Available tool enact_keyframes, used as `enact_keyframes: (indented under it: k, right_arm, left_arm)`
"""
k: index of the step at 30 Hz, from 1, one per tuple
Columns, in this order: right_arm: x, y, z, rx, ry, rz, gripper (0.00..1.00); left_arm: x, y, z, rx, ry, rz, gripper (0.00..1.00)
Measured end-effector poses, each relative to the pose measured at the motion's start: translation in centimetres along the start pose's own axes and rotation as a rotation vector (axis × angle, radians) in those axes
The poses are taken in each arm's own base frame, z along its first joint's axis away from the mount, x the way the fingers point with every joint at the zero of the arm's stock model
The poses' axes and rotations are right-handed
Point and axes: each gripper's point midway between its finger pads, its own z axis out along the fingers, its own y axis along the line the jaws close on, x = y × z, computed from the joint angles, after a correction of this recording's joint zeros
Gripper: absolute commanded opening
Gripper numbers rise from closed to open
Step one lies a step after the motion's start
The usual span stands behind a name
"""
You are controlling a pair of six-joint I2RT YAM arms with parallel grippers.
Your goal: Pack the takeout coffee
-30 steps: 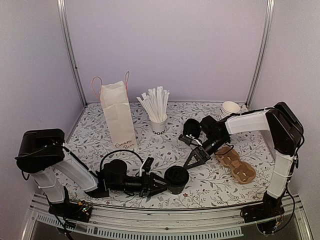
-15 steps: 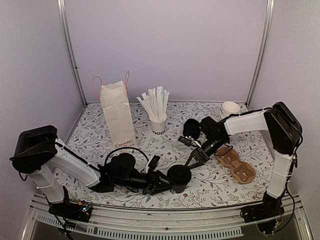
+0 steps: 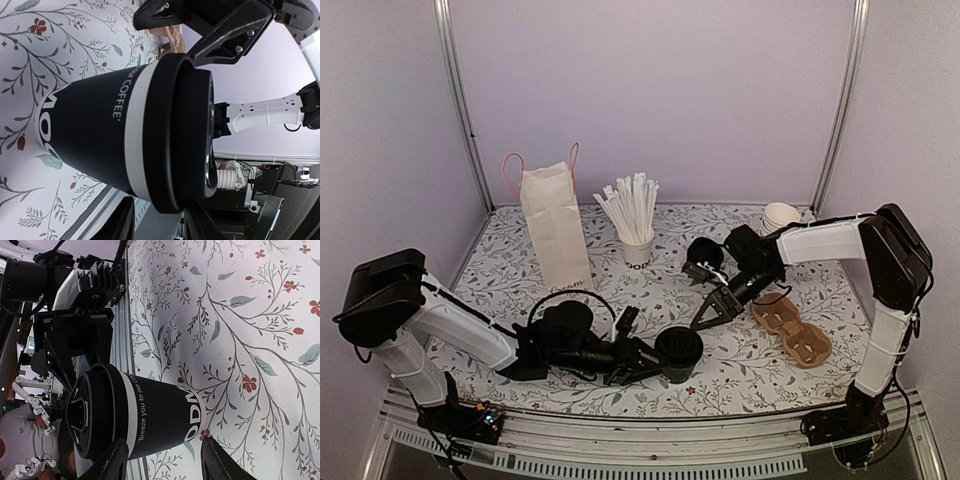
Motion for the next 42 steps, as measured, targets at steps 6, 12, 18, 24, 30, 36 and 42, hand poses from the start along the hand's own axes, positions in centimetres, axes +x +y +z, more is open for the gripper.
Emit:
enact_keyframes:
  k: [6, 12, 18, 24, 30, 36, 42]
  right_arm:
    - [-0.5, 0.1, -0.8, 0.006, -0.024, 0.011, 0.56]
    - [-1.1, 1.4, -1.8, -0.065, -0.065, 0.014, 0.58]
    - [-1.0, 2.2, -1.6, -0.101, -0.059, 0.005, 0.58]
    - [-0.7, 2.0, -0.6, -0.112, -0.033, 0.018, 0.52]
    - [-0.6, 1.3, -0.1, -0.115, -0.022, 0.046, 0.51]
    - [-0.2, 0.6, 0.3, -0.119, -0.011, 0.077, 0.51]
    - [-0.1, 0.2, 0.5, -0.123, -0.006, 0.1, 0.51]
  left_arm:
    - [-0.2, -0.1, 0.1, -0.008, -0.003, 0.014, 0.35]
    - [-0.3, -0.1, 0.1, -0.013, -0.004, 0.023, 0.35]
    - [-0.5, -0.1, 0.2, -0.018, -0.012, 0.031, 0.34]
    - [-0.5, -0.1, 0.2, -0.019, -0.014, 0.039, 0.34]
    - [-0.6, -0.1, 0.2, -0.018, -0.015, 0.04, 0.34]
    - [-1.0, 0.0, 0.1, -0.017, -0.02, 0.039, 0.33]
    - [-1.0, 0.1, 0.2, -0.007, -0.007, 0.042, 0.31]
